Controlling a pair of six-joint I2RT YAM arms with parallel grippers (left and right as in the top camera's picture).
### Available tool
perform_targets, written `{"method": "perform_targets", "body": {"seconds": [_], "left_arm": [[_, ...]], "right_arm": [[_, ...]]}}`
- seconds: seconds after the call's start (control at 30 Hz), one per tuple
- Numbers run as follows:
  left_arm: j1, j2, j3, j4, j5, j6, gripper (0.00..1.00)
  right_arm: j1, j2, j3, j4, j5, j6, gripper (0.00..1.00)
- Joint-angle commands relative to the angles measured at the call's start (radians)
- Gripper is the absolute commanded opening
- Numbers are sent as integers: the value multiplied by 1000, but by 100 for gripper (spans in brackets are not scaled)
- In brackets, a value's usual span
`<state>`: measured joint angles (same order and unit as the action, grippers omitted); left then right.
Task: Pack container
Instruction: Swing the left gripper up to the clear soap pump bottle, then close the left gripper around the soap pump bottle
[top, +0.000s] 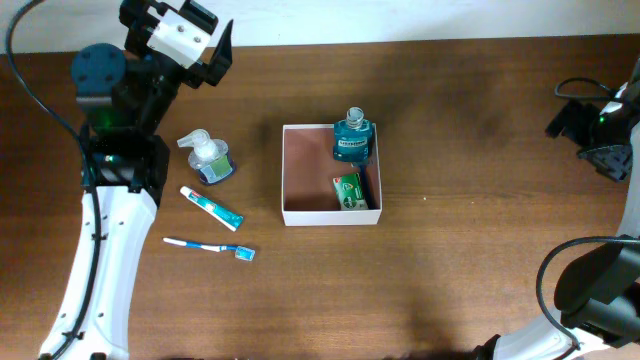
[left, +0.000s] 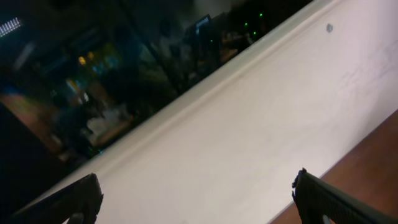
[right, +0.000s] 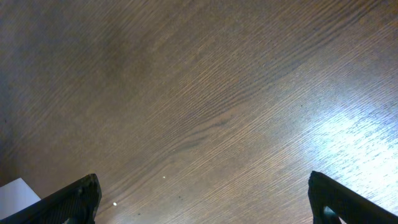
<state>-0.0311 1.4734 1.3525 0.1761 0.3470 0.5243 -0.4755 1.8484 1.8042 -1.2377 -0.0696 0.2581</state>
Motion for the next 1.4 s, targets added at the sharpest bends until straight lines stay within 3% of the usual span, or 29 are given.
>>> {"method": "perform_targets", "body": {"seconds": [0.0, 0.03, 0.1, 0.3, 0.5, 0.6, 0.63, 0.73, 1.13, 1.37], "left_arm": [[10, -26, 24, -118, -237, -356, 99], [23, -24, 25, -204, -289, -450, 99], [52, -18, 25, -341, -239, -515, 99], [73, -17, 25, -624, -181, -513, 99], [73, -17, 25, -615, -143, -523, 99], [73, -16, 25, -641, -150, -612, 99], [73, -16, 25, -708, -235, -791, 99], [73, 1, 24, -826, -362, -1126, 100], [-62, 116, 24, -893, -353, -1138, 99], [-71, 127, 24, -896, -410, -1138, 99]], "right_arm": [[-3, -21, 16, 0, 2, -3, 99], [-3, -21, 16, 0, 2, -4, 99], [-3, -21, 16, 0, 2, -3, 99], [-3, -21, 16, 0, 2, -3, 99], [-3, -21, 16, 0, 2, -3, 99], [-3, -21, 16, 0, 2, -4, 99], [-3, -21, 16, 0, 2, -4, 99], [-3, -21, 16, 0, 2, -3, 99], [-3, -21, 16, 0, 2, -3, 99], [-3, -21, 16, 0, 2, -3, 99]]}}
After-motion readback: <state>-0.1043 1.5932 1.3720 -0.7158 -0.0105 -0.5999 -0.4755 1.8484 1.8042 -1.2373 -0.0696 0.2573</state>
